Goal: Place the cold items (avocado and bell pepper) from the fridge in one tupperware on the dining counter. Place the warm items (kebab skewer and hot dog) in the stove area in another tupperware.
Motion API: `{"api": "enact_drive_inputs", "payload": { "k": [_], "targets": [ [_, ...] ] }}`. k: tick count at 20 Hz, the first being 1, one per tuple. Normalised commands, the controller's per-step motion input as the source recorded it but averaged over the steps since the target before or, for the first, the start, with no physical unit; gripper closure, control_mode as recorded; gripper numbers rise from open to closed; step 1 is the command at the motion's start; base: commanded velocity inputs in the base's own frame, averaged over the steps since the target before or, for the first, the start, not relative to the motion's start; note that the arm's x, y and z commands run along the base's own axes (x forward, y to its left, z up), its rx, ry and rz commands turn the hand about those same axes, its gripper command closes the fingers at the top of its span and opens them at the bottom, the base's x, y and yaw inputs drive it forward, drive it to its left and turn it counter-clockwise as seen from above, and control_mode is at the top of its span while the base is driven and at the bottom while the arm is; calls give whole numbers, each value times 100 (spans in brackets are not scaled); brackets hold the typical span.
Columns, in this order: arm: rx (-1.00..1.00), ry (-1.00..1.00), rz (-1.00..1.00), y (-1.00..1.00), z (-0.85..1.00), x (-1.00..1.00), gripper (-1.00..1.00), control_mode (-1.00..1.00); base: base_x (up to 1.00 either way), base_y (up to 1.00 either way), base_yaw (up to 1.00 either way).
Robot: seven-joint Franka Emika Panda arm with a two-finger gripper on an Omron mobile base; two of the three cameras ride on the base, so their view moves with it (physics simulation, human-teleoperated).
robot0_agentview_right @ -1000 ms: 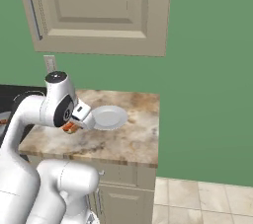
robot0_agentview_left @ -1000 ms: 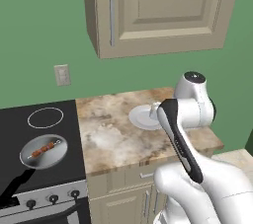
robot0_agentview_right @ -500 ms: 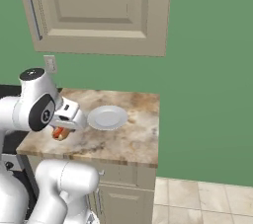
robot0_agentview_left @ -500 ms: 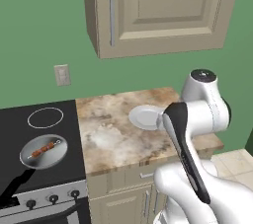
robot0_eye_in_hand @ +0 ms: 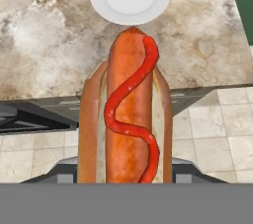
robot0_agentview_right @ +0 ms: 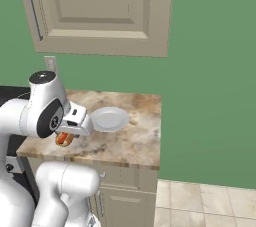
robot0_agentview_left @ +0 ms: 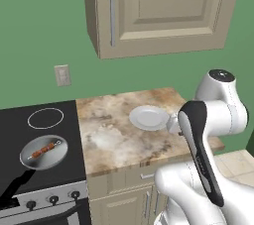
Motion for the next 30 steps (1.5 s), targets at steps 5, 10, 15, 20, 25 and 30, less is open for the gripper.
{"api": "enact_drive_inputs", "payload": {
  "k": [5,10,15,20,25,30],
  "targets": [
    [0,0,0,0,0,-1,100,-100,0,0,0],
    [0,0,0,0,0,-5,100,100,-15,0,0],
    [0,0,0,0,0,0,100,100,-43,-29,14],
    [0,0,0,0,0,0,100,100,-86,-19,46],
    [0,0,0,0,0,0,100,100,-81,-14,79],
    [0,0,0,0,0,0,100,100,-71,-13,94]
  ]
}}
